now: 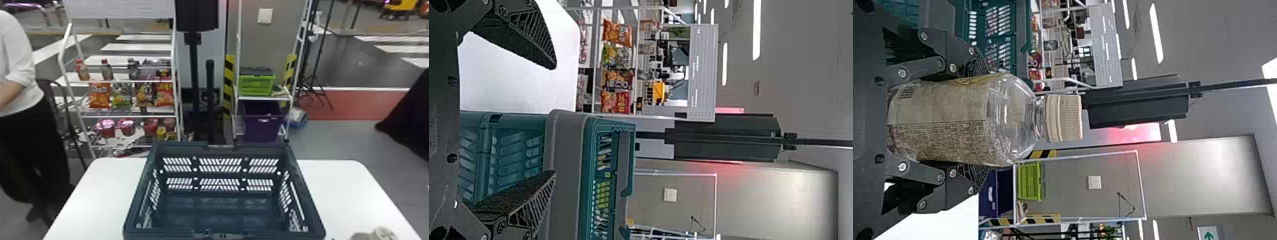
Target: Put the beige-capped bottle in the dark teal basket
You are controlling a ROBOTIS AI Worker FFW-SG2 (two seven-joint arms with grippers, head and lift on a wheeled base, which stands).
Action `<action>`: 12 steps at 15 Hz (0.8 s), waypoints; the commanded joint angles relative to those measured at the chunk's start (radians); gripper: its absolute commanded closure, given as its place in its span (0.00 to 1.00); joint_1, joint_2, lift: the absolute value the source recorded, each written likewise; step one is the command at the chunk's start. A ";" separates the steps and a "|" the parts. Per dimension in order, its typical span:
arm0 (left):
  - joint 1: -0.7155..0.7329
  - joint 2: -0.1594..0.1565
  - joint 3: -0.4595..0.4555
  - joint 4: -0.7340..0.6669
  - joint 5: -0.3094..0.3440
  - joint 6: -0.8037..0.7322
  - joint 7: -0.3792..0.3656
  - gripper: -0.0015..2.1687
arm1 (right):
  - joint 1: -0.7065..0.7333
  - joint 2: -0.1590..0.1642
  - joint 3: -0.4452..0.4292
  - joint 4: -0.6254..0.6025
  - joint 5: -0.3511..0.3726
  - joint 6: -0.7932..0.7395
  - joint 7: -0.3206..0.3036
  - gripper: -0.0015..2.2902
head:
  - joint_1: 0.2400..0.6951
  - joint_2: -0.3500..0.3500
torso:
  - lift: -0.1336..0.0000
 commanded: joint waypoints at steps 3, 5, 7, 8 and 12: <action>0.002 0.000 0.001 0.005 0.000 -0.009 0.000 0.06 | -0.109 0.001 0.062 -0.112 0.034 0.244 -0.030 0.99 | 0.57 0.50 | 1.00; 0.002 0.002 0.003 0.008 0.000 -0.009 0.000 0.06 | -0.179 0.001 0.103 -0.143 0.060 0.383 -0.068 0.99 | 0.57 0.50 | 1.00; -0.002 0.002 0.004 0.011 0.005 -0.009 0.000 0.06 | -0.264 0.001 0.160 -0.156 0.084 0.524 -0.112 0.99 | 0.57 0.50 | 1.00; -0.005 0.002 0.004 0.014 0.006 -0.009 0.000 0.06 | -0.316 0.000 0.188 -0.163 0.097 0.616 -0.138 0.99 | 0.57 0.50 | 1.00; -0.006 0.003 0.007 0.023 0.009 -0.009 0.000 0.06 | -0.543 -0.021 0.277 -0.146 0.110 0.978 -0.215 0.99 | 0.57 0.50 | 1.00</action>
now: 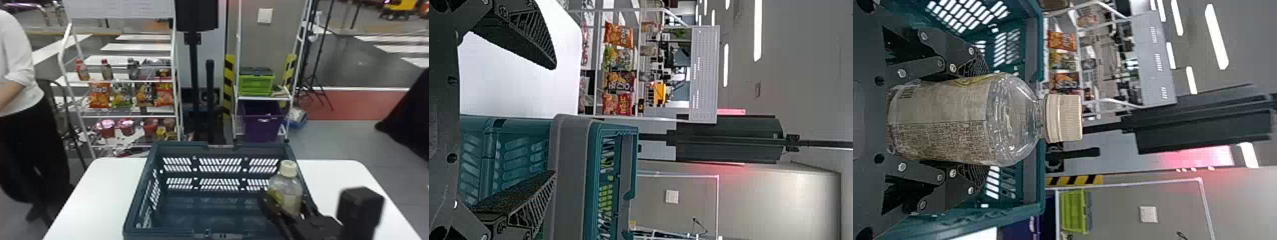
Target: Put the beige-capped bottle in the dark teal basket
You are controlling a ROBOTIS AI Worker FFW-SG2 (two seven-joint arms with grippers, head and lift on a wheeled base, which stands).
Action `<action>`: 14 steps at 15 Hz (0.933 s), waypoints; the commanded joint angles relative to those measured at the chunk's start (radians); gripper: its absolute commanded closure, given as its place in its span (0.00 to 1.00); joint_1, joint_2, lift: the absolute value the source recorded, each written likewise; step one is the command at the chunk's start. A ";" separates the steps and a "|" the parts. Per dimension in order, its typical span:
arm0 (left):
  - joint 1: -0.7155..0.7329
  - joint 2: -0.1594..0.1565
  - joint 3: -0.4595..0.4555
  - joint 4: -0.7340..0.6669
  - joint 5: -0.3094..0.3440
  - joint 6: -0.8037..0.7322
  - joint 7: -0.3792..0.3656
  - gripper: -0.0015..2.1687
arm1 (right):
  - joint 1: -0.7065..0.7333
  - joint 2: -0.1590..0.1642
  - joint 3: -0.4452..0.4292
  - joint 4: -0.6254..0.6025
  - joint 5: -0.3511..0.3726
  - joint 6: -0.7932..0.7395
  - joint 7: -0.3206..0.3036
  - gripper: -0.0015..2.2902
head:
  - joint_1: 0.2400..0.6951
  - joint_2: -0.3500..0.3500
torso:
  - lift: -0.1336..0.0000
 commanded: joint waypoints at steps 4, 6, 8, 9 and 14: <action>0.000 0.000 0.001 0.015 0.002 -0.010 0.000 0.06 | -0.313 -0.009 0.119 0.080 -0.007 0.439 -0.080 0.99 | 0.57 0.50 | 1.00; 0.000 -0.001 0.001 0.017 0.002 -0.016 0.000 0.06 | -0.415 0.003 0.150 0.125 -0.018 0.608 -0.106 0.99 | 0.57 0.50 | 1.00; 0.000 -0.001 0.001 0.023 0.005 -0.022 0.000 0.06 | -0.487 0.016 0.159 0.192 -0.027 0.709 -0.123 0.99 | 0.57 0.50 | 1.00; 0.000 -0.001 0.001 0.025 0.007 -0.028 0.000 0.06 | -0.516 0.016 0.159 0.232 -0.040 0.733 -0.123 0.99 | 0.57 0.50 | 1.00; 0.001 -0.001 0.005 0.029 0.008 -0.034 0.000 0.06 | -0.626 0.016 0.162 0.436 -0.083 0.743 -0.126 0.99 | 0.57 0.50 | 1.00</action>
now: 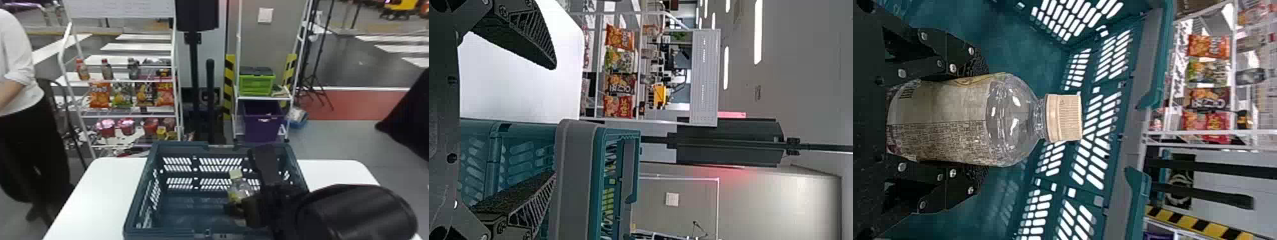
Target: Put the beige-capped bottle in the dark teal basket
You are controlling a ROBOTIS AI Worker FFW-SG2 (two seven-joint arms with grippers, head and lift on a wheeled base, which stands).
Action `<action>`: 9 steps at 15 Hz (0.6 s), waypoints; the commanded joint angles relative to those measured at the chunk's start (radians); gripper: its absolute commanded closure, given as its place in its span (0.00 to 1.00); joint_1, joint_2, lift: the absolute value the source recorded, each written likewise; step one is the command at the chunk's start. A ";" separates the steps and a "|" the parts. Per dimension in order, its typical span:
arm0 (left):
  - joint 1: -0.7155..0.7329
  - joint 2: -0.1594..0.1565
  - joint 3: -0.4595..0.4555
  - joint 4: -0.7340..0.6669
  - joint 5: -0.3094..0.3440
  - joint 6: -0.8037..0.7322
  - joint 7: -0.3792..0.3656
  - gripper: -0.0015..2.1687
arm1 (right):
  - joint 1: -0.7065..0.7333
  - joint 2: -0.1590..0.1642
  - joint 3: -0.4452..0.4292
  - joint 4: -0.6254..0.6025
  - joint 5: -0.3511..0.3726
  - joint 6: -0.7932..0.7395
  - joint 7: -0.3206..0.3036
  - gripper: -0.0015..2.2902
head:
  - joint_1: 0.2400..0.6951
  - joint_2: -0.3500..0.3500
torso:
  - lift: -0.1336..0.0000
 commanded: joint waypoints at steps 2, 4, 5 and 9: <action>0.003 0.000 0.005 0.005 0.006 -0.019 0.000 0.06 | -0.049 0.001 0.005 0.101 -0.019 0.000 -0.001 0.99 | 0.57 0.50 | 1.00; 0.004 0.000 0.011 0.005 0.007 -0.019 0.000 0.06 | -0.063 0.001 0.005 0.130 -0.039 0.000 -0.001 0.98 | 0.57 0.50 | 1.00; 0.006 0.000 0.013 0.004 0.009 -0.019 0.000 0.06 | -0.064 0.001 0.005 0.138 -0.041 -0.003 -0.001 0.92 | 0.57 0.50 | 1.00; 0.004 0.002 0.013 -0.002 0.010 -0.019 -0.002 0.06 | -0.064 0.001 0.003 0.138 -0.059 0.000 -0.021 0.09 | 0.57 0.50 | 1.00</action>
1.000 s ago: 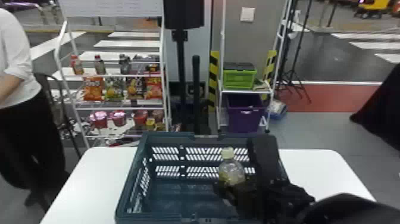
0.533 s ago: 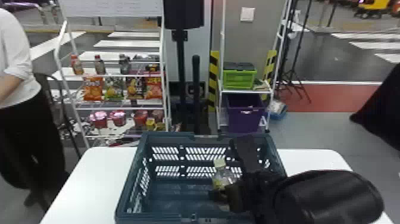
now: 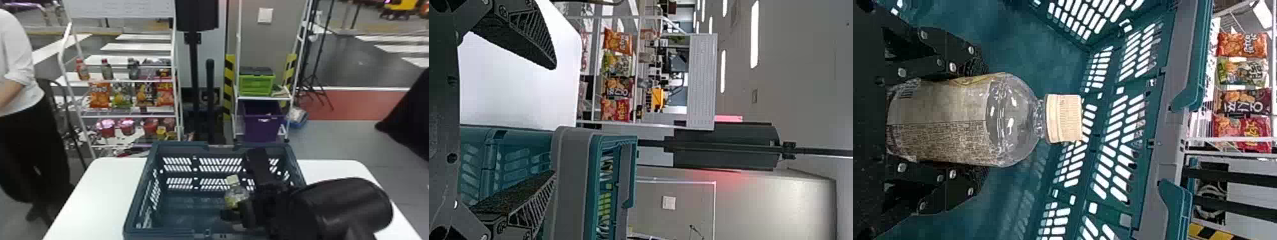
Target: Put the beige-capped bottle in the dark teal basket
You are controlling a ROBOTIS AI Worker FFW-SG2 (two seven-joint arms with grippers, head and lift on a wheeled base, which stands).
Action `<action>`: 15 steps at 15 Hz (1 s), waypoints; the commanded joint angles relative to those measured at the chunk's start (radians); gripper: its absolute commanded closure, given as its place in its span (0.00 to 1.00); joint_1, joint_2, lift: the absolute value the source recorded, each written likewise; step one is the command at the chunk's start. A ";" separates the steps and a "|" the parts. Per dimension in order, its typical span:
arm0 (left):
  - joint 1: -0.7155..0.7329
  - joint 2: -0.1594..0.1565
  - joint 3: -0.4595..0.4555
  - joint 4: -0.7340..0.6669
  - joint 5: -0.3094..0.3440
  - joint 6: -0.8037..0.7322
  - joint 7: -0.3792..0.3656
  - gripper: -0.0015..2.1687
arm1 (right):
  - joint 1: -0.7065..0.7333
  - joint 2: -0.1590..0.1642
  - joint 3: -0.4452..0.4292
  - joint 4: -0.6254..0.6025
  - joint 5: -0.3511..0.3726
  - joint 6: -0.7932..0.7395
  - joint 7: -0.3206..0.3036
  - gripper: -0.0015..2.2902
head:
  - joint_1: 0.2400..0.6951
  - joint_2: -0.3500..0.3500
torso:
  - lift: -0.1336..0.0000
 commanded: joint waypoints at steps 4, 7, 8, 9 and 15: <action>0.000 0.001 0.000 -0.005 0.001 0.003 -0.001 0.06 | 0.017 0.001 -0.004 -0.013 -0.028 -0.087 -0.012 0.02 | 0.57 0.50 | 1.00; 0.002 0.001 0.002 -0.010 0.001 0.003 -0.001 0.06 | 0.053 0.001 -0.007 -0.073 -0.054 -0.192 -0.013 0.02 | 0.57 0.50 | 1.00; 0.002 0.001 0.002 -0.010 0.001 0.003 0.000 0.06 | 0.080 0.001 -0.011 -0.114 -0.046 -0.192 -0.013 0.02 | 0.57 0.50 | 1.00; 0.002 0.001 0.002 -0.010 0.001 0.003 0.000 0.06 | 0.118 0.001 -0.017 -0.168 -0.031 -0.201 -0.013 0.02 | 0.57 0.50 | 1.00; -0.012 -0.001 0.000 -0.007 0.002 0.012 0.000 0.06 | 0.508 -0.133 -0.131 -0.386 -0.035 -0.741 -0.010 0.03 | 0.57 0.50 | 1.00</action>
